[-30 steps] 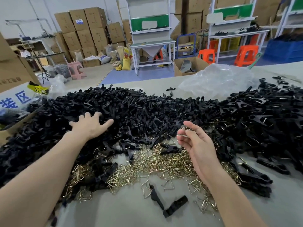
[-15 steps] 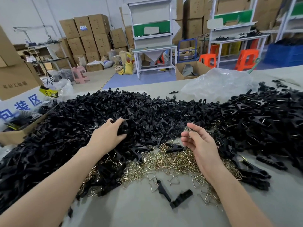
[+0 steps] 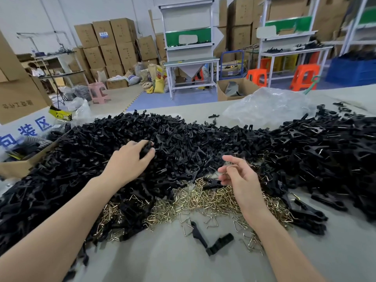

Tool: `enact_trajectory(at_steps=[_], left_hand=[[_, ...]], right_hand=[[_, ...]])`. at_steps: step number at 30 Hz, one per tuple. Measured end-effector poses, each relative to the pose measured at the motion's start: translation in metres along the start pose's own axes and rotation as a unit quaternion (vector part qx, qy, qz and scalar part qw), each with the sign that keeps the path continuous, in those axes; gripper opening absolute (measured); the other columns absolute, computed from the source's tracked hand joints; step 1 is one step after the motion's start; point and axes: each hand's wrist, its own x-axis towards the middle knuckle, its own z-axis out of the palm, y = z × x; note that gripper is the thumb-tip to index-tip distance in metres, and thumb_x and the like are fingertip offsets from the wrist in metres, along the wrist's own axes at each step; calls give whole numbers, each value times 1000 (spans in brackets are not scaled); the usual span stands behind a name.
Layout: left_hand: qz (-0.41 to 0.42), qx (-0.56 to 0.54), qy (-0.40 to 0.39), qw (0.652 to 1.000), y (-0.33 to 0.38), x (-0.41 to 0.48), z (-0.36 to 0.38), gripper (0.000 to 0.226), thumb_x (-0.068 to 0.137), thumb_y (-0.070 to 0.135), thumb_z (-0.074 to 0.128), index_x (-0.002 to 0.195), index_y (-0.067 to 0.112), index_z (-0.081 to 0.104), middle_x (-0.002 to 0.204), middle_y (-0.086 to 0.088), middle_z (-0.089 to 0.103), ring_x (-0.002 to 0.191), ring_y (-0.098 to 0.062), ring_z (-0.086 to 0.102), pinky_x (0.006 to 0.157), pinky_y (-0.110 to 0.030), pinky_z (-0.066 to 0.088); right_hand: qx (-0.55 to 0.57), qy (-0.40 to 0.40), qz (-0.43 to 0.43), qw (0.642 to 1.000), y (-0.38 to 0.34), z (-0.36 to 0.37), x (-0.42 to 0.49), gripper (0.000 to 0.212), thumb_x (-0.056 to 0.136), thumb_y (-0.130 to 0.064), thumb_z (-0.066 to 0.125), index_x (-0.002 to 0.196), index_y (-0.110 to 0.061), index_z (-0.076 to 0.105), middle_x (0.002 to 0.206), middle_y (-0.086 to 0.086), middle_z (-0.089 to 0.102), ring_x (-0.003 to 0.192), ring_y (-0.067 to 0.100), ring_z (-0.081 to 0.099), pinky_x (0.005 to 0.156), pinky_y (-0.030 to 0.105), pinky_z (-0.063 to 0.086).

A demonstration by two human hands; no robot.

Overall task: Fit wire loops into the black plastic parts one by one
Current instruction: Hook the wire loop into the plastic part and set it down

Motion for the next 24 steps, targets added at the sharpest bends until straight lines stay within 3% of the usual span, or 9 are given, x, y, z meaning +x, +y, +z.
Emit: enact_trajectory(at_steps=[2,4,7,10,14,17,20,22,24], left_hand=[[-15,-8,19,1000,1,-4,3,40,101,49,46,136,30,56,149,-14,43,140,-37,35,114,-51,32],[7,-7,58,998,2,-8,1,38,103,41,47,132,19,58,146,-14,47,139,-36,35,111,-52,34],[77,42,134,987,5,-13,-3,39,102,42,45,115,6,55,93,-11,66,93,-36,62,75,-44,48],[55,102,101,988,11,-16,-5,54,98,60,32,114,11,47,65,-2,58,57,-31,60,50,-34,43],[27,103,69,992,10,-16,3,61,94,67,21,116,15,46,78,-8,65,69,-34,63,56,-37,44],[10,76,53,996,12,-19,5,53,102,57,30,138,19,43,115,-8,66,97,-34,65,70,-40,46],[24,-23,81,996,27,-30,3,48,103,51,33,141,24,44,120,-2,62,97,-23,64,76,-38,50],[44,-161,103,981,51,-48,8,47,102,52,34,137,25,51,102,13,65,77,-1,58,66,-22,46],[56,-297,93,949,81,-73,23,48,99,56,34,130,29,57,76,22,64,56,2,52,50,-13,40]], right_hand=[[-8,-3,-3,1000,0,0,0,32,104,-3,46,112,-25,67,83,-5,73,74,6,67,70,18,55],[-20,-8,-5,1000,0,-1,-1,32,104,-4,46,113,-26,67,85,-4,73,75,6,67,71,19,56],[-38,-18,-10,999,2,0,-1,32,104,-6,46,114,-28,66,88,-3,72,77,6,67,73,18,55],[-50,-22,-14,998,4,0,-1,33,104,-5,47,114,-30,66,88,-4,72,78,6,67,73,18,55],[-68,-24,-21,997,7,0,-1,34,103,-7,48,113,-34,66,89,-5,73,79,7,68,74,20,56],[-70,-27,-21,997,6,0,-1,33,104,-8,48,113,-35,65,90,-5,73,81,8,68,74,21,55],[-85,-34,-31,995,1,1,-5,37,104,-11,47,110,-42,65,92,-7,72,83,7,68,76,24,56],[-104,-55,-49,992,-4,2,-9,39,104,-14,48,108,-49,64,95,-11,72,87,5,68,78,21,56],[-114,-103,-61,986,-9,7,-16,34,105,-20,50,113,-50,64,102,-17,72,95,2,69,84,21,56]])
